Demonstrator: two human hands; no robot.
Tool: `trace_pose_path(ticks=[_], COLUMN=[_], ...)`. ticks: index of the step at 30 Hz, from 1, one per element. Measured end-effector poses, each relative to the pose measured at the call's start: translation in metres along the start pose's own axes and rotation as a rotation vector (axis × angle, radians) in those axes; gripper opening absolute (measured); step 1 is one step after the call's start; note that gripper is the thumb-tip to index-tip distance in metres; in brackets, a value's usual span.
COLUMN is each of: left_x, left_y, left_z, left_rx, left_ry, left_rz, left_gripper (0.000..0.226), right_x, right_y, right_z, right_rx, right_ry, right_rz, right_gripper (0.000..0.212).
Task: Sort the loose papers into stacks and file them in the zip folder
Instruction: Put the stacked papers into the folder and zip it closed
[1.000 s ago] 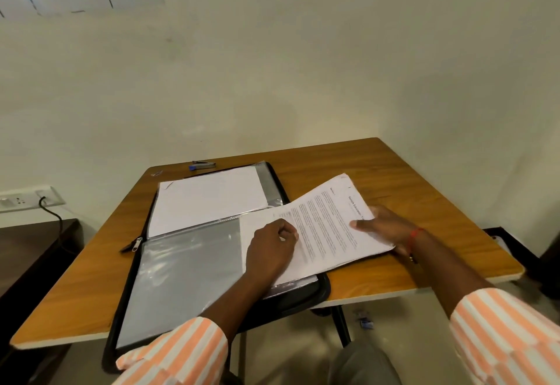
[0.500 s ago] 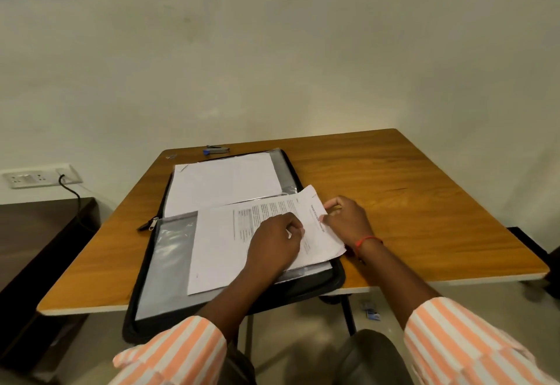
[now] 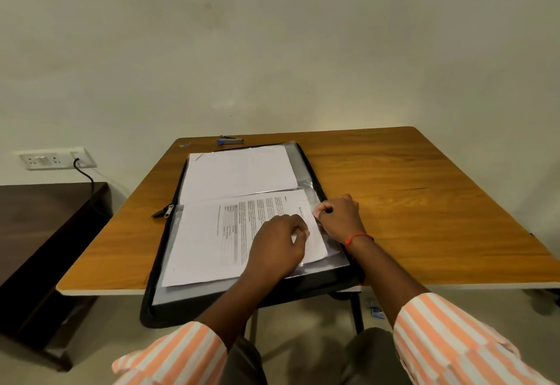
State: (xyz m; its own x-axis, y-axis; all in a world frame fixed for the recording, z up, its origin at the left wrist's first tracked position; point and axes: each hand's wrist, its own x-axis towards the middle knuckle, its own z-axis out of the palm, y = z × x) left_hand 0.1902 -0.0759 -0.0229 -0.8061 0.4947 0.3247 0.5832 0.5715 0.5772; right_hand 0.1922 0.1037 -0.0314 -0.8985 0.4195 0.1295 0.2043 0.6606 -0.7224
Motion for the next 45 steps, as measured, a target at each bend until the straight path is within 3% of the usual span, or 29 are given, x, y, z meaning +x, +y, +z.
trace_pose_path(ticks=[8,12,16,21,25,29,34,38,39,41,45], left_x=[-0.004,-0.012,-0.019,-0.025,-0.027,-0.018,0.016,0.048,0.053,0.058,0.041], left_y=[-0.001,-0.007,-0.014,-0.015,-0.01,0.014,0.05,0.051,0.042,0.018,-0.033], left_z=[-0.001,-0.006,-0.014,-0.014,-0.008,0.011,0.044,0.036,0.029,0.009,-0.044], left_rx=[0.045,0.102,0.181,0.181,0.181,0.176,0.067,-0.104,-0.136,-0.102,0.133], left_ry=[0.003,-0.067,-0.279,-0.358,-0.32,-0.256,-0.186,-0.39,-0.449,-0.396,-0.321], left_rz=[0.035,0.091,0.274,0.404,0.364,0.303,0.132,0.043,0.047,0.135,0.309], left_gripper=[0.01,0.036,0.071,0.084,0.08,0.074,0.048,0.037,0.041,0.044,0.033], right_x=[-0.008,-0.011,-0.012,-0.008,-0.009,-0.007,-0.014,-0.027,-0.031,-0.037,-0.035], right_y=[-0.014,-0.006,-0.001,-0.002,0.002,0.008,0.015,0.022,0.024,0.029,0.034], right_z=[-0.008,-0.007,-0.008,-0.009,-0.014,-0.017,-0.037,-0.045,-0.045,-0.043,-0.037], right_rx=[0.0,0.11,0.201,0.214,0.181,-0.035,-0.403,-0.42,-0.444,-0.522,-0.53], right_ry=[-0.15,-0.074,0.008,-0.025,0.005,0.019,0.265,0.267,0.255,0.25,0.267], right_rz=[0.068,0.015,0.036,0.08,0.067,0.018,0.092,0.265,0.299,0.333,0.272], right_gripper=[0.034,0.034,0.034,0.025,0.018,0.015,0.024,0.048,0.055,0.065,0.063])
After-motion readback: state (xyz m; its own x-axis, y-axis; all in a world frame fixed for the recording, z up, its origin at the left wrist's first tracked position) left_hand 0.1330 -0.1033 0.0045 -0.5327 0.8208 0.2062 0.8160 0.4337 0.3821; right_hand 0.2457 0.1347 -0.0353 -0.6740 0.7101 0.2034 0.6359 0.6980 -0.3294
